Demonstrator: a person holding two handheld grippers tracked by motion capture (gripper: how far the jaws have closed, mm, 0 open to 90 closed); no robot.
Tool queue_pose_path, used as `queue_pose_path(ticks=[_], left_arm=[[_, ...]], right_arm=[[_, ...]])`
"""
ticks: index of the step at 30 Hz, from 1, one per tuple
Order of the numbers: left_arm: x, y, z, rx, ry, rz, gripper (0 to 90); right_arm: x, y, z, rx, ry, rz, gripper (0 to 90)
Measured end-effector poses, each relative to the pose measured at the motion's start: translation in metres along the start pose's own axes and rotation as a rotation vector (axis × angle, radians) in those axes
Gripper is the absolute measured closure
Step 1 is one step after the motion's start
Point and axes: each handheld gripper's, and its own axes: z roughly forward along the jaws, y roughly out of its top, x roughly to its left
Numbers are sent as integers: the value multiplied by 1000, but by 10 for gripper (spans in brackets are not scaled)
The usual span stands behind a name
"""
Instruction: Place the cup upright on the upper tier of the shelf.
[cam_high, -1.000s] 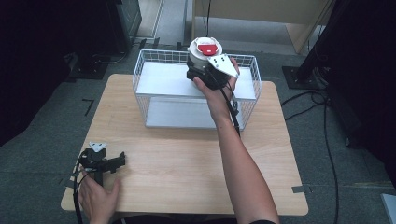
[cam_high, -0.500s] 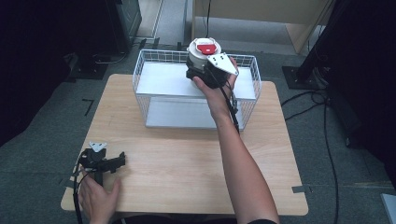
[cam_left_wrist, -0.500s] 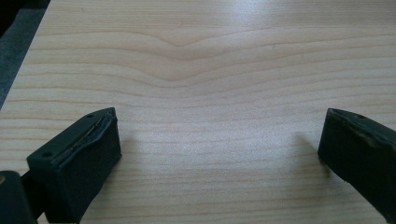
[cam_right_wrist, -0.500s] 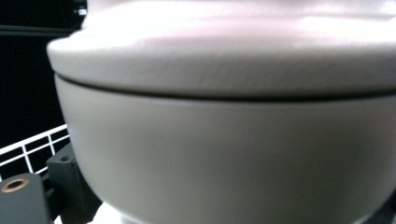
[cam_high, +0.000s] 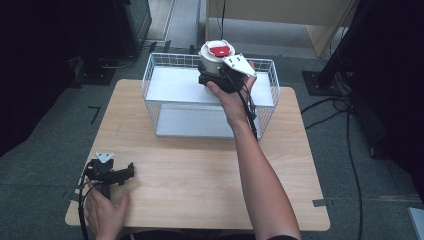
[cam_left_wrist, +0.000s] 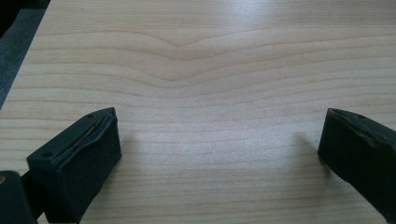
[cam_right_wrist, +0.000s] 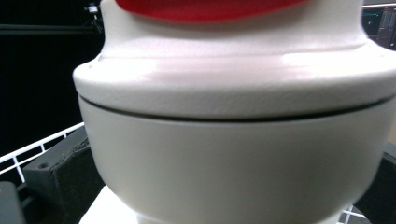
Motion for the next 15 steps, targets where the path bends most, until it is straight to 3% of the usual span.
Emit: queue_pose_path(ticks=[15], left_arm=[[0,0,0,1,0,2,0]], right_arm=[[-5,-16,-21,5,18,2,0]])
